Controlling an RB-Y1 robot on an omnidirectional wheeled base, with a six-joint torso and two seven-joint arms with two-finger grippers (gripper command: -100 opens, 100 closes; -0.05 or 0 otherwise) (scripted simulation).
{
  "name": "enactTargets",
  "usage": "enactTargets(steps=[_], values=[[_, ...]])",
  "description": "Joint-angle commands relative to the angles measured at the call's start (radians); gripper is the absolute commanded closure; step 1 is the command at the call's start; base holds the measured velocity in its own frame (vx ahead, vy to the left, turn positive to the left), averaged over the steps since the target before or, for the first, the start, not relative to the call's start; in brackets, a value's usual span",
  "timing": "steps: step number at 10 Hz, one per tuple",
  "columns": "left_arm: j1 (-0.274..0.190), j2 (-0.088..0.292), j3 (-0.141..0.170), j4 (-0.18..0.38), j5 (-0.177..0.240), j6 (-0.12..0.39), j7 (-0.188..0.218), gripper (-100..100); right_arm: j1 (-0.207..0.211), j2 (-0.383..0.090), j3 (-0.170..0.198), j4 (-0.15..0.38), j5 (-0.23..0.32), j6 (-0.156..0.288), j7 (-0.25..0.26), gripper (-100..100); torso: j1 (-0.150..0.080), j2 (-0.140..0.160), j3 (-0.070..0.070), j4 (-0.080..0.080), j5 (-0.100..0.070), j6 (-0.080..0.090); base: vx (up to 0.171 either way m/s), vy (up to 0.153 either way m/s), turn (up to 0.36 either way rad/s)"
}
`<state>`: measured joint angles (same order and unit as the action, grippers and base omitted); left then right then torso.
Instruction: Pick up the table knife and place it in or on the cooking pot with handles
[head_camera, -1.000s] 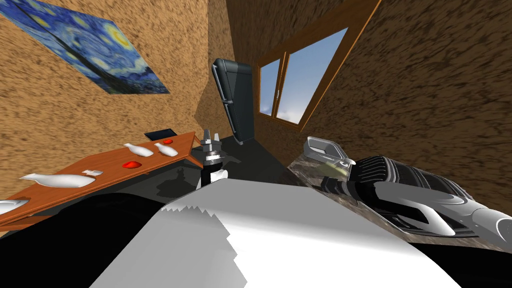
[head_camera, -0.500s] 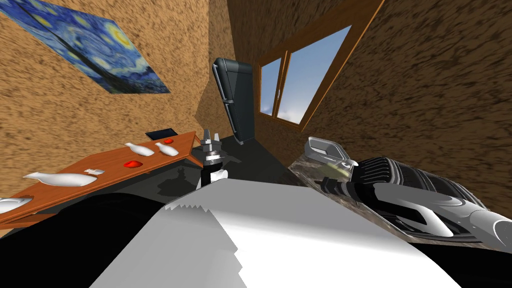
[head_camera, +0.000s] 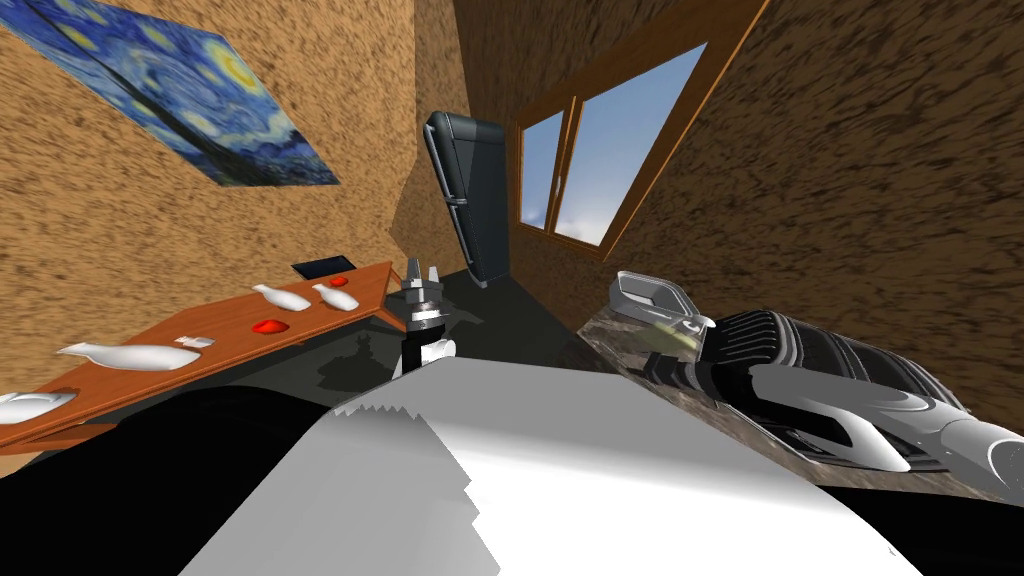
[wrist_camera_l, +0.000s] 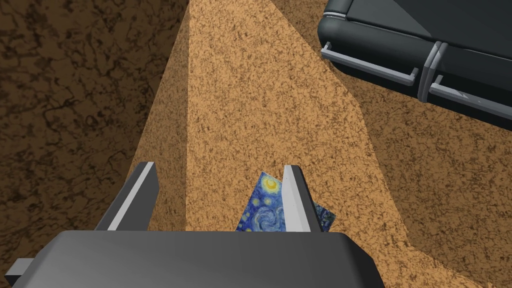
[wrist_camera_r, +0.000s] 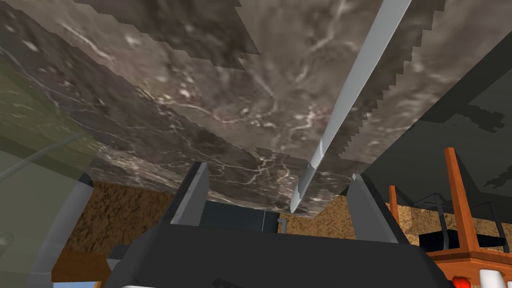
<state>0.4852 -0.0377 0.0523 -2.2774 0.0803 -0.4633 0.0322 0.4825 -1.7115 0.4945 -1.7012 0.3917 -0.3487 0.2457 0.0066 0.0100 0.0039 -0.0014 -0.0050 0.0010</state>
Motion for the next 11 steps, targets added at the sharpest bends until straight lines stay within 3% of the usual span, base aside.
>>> enactTargets(steps=[1,2,3,4,5,7,8,9,11], values=[[0.0,0.0,0.0,0.0,0.0,0.0,0.0,0,-0.007,0.015,0.0,0.029,0.018,0.021,0.017,-100,0.0,0.0,0.0,0.0,0.0,0.0,-0.115,0.066,-0.017],[0.0,0.0,0.0,0.0,0.0,0.0,0.0,0,-0.011,0.022,-0.004,0.048,0.028,0.035,0.028,-100,0.001,0.001,0.001,0.0,0.0,0.0,-0.165,0.073,-0.019],[0.0,0.0,0.0,0.0,0.0,0.0,0.0,0,-0.002,0.018,-0.008,0.039,0.017,0.021,0.025,-100,0.002,0.004,0.002,0.001,0.0,0.0,-0.082,0.03,-0.011],[0.0,0.0,0.0,0.0,0.0,0.0,0.0,0,-0.002,0.019,-0.009,0.041,0.018,0.024,0.029,0,0.0,0.0,0.001,0.0,0.0,0.0,-0.013,0.006,-0.002],[0.0,0.0,0.0,0.0,0.0,0.0,0.0,0,0.0,0.047,-0.001,0.057,0.026,0.029,0.037,-100,-0.002,-0.004,-0.002,-0.001,0.0,0.0,0.017,0.007,0.086],[0.0,0.0,0.0,0.0,0.0,0.0,0.0,0,0.003,0.082,0.008,0.078,0.036,0.036,0.048,-100,-0.003,-0.009,-0.005,-0.002,-0.001,-0.001,0.046,-0.001,0.096],[0.0,0.0,0.0,0.0,0.0,0.0,0.0,0,-0.001,0.073,0.008,0.071,0.035,0.034,0.041,-100,-0.003,-0.01,-0.006,-0.002,-0.001,-0.001,0.022,0.002,0.013],[0.0,0.0,0.0,0.0,0.0,0.0,0.0,0,0.001,0.074,0.008,0.072,0.035,0.035,0.044,100,-0.003,-0.009,-0.005,-0.002,-0.001,0.0,0.0,0.0,0.0],[0.0,0.0,0.0,0.0,0.0,0.0,0.0,0,0.001,0.075,0.009,0.071,0.034,0.034,0.043,100,-0.004,-0.008,-0.004,-0.002,-0.001,-0.001,0.0,0.0,0.0]])
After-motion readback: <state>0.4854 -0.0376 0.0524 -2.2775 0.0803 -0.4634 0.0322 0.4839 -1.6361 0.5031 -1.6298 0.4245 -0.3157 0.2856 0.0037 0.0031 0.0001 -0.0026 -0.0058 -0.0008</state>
